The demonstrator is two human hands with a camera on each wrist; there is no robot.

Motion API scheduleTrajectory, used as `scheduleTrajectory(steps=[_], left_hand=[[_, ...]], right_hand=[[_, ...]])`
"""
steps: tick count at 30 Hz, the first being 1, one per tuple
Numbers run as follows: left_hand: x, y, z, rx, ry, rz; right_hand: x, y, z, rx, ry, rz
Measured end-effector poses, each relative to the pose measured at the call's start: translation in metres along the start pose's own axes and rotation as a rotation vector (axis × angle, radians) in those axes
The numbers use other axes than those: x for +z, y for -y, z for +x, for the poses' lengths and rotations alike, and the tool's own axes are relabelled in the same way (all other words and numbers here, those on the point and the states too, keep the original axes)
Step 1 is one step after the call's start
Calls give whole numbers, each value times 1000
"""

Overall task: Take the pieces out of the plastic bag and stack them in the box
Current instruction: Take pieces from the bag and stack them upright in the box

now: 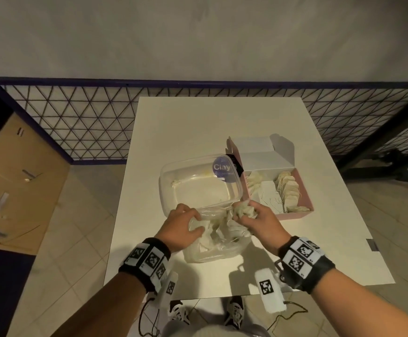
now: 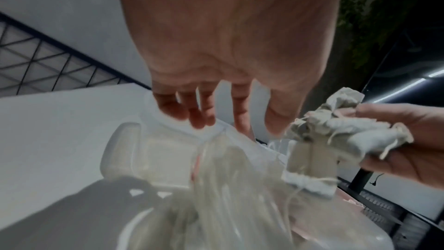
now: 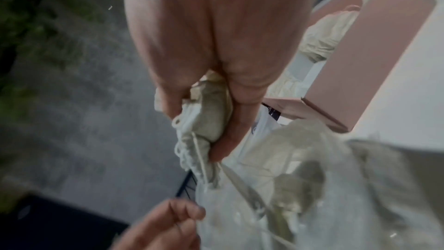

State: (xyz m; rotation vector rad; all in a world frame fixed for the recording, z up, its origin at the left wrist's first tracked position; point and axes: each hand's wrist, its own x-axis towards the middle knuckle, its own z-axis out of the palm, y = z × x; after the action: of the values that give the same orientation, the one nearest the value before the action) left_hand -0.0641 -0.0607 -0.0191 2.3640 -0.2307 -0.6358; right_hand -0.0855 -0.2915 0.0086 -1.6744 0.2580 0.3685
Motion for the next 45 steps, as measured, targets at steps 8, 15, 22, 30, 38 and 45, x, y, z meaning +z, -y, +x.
scheduleTrajectory(steps=[8, 15, 22, 30, 38, 45], left_hand=[[-33, -38, -8, 90, -252, -555], [-27, -72, 5, -83, 140, -1266], [-22, -81, 0, -174, 430, -1509], [-12, -75, 11, -158, 314, -1615], [-10, -73, 11, -113, 260, -1629], [-13, -73, 11, -35, 186, -1456]], right_hand=[[-6, 47, -8, 99, 117, 833], [13, 57, -3, 94, 270, 804], [20, 65, -2, -96, 211, 181], [25, 59, 5, -204, 178, -165], [21, 51, 6, -215, 109, -205], [21, 49, 6, -142, -83, 14]])
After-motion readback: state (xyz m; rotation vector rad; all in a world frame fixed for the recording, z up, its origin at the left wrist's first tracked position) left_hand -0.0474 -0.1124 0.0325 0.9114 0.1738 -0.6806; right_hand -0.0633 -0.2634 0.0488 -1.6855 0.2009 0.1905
